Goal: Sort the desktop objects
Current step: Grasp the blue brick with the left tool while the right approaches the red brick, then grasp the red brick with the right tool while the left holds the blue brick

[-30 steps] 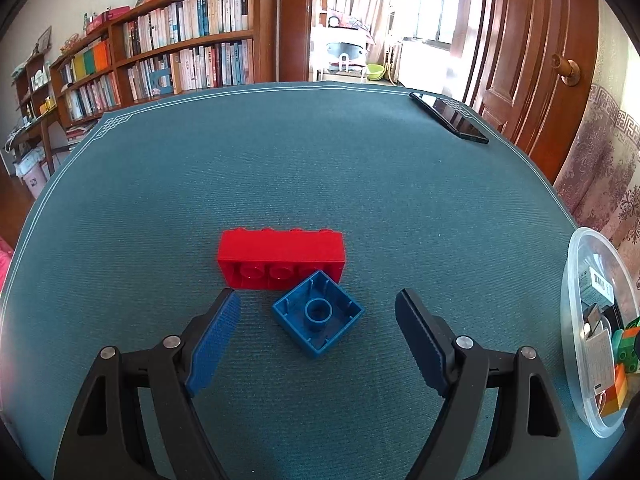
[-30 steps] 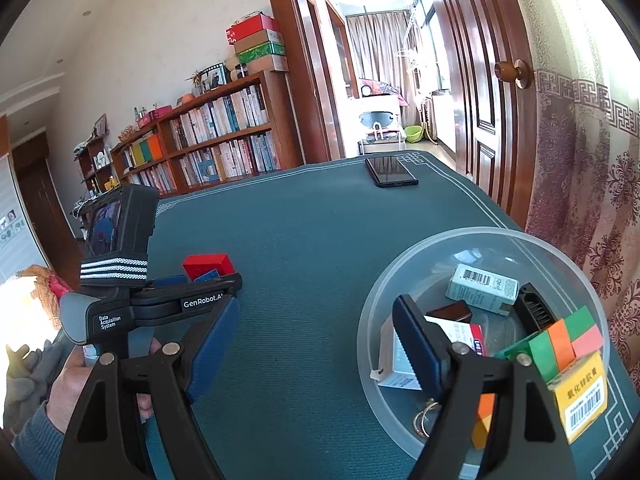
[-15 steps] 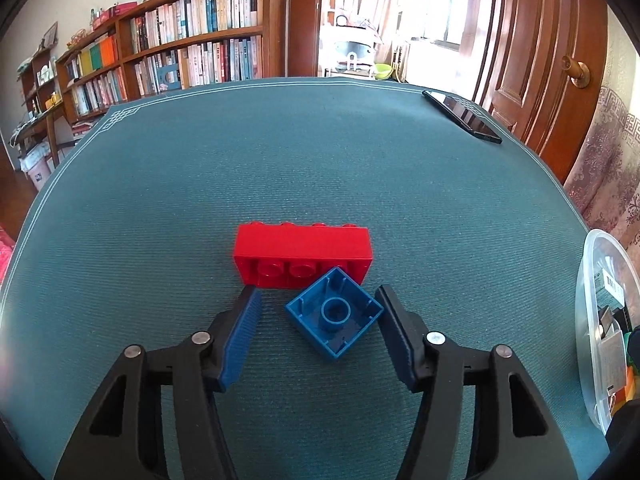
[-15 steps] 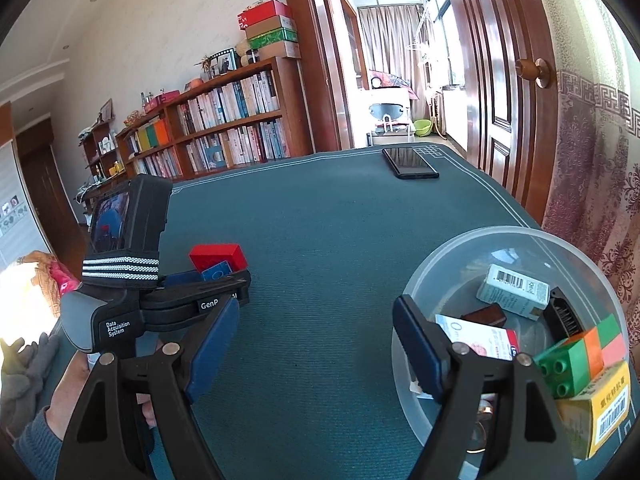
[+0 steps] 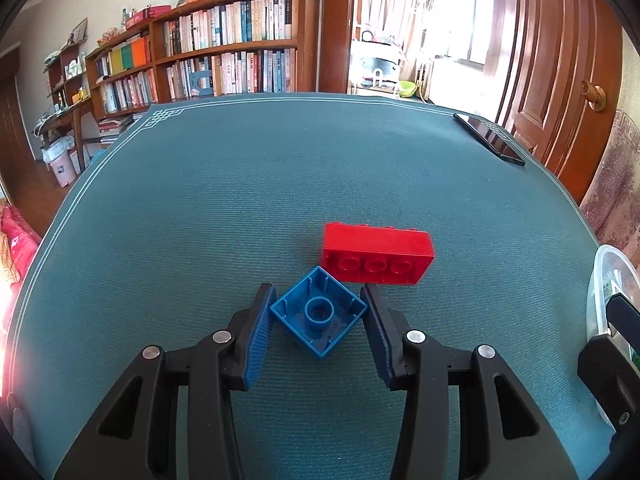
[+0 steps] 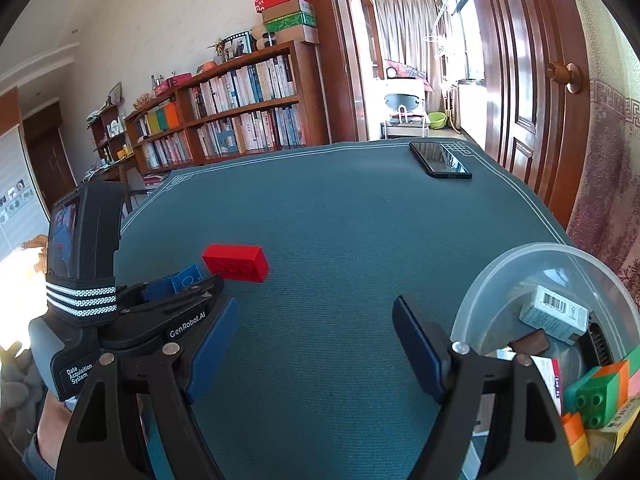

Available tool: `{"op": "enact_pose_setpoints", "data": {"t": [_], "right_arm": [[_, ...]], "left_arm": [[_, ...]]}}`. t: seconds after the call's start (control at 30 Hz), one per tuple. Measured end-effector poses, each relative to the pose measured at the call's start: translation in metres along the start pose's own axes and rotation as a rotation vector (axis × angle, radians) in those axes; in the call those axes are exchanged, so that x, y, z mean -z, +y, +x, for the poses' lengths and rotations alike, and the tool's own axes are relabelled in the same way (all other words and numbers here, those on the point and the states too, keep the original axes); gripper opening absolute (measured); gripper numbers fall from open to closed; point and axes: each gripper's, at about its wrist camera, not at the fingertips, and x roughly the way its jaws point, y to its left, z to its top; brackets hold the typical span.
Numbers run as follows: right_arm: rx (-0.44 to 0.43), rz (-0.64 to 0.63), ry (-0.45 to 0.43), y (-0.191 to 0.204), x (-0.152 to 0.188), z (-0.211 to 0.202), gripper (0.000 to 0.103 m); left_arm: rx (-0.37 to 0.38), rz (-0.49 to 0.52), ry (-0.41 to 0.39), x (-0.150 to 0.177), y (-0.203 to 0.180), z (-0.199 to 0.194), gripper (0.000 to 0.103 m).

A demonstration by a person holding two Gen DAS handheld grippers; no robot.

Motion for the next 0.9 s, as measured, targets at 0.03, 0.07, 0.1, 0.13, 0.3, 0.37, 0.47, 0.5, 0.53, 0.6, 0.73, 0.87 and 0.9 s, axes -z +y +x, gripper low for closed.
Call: {"op": "enact_pose_setpoints", "data": {"t": [0.03, 0.07, 0.1, 0.13, 0.3, 0.37, 0.47, 0.5, 0.53, 0.6, 0.73, 0.87, 0.9], "right_arm": [[-0.003, -0.004, 0.007, 0.002, -0.003, 0.004, 0.082], [-0.004, -0.01, 0.012, 0.004, -0.005, 0.008, 0.082], [-0.005, -0.019, 0.015, 0.006, -0.007, 0.013, 0.082], [-0.004, -0.029, 0.02, 0.008, -0.009, 0.017, 0.082], [-0.003, -0.073, 0.057, 0.018, -0.014, 0.045, 0.082], [-0.017, -0.078, 0.081, 0.021, -0.015, 0.058, 0.082], [-0.032, -0.069, 0.114, 0.024, -0.018, 0.076, 0.082], [-0.042, -0.063, 0.123, 0.025, -0.019, 0.081, 0.082], [-0.053, -0.057, 0.129, 0.026, -0.02, 0.085, 0.082], [-0.074, -0.051, 0.134, 0.028, -0.021, 0.089, 0.082], [-0.106, -0.072, 0.121, 0.041, -0.025, 0.093, 0.082], [-0.103, -0.103, 0.122, 0.054, -0.027, 0.102, 0.083], [-0.102, -0.103, 0.127, 0.056, -0.027, 0.104, 0.083]], "left_arm": [[-0.006, -0.009, -0.002, -0.001, 0.004, -0.001, 0.047], [-0.007, -0.021, -0.003, -0.001, 0.007, -0.001, 0.047], [-0.006, -0.036, -0.004, -0.002, 0.012, -0.002, 0.047], [-0.006, -0.052, -0.007, -0.003, 0.017, -0.003, 0.047], [-0.041, -0.125, -0.027, -0.008, 0.042, -0.008, 0.047], [-0.058, -0.147, -0.028, -0.008, 0.051, -0.007, 0.047], [-0.071, -0.175, -0.018, -0.008, 0.059, -0.005, 0.047], [-0.076, -0.182, -0.015, -0.007, 0.06, -0.003, 0.047], [-0.08, -0.187, -0.012, -0.007, 0.061, -0.002, 0.047], [-0.088, -0.195, -0.008, -0.006, 0.065, -0.001, 0.047], [-0.102, -0.219, -0.012, -0.007, 0.073, -0.001, 0.047], [-0.114, -0.239, -0.02, -0.008, 0.08, -0.003, 0.047], [-0.115, -0.243, -0.02, -0.008, 0.08, -0.003, 0.047]]}}
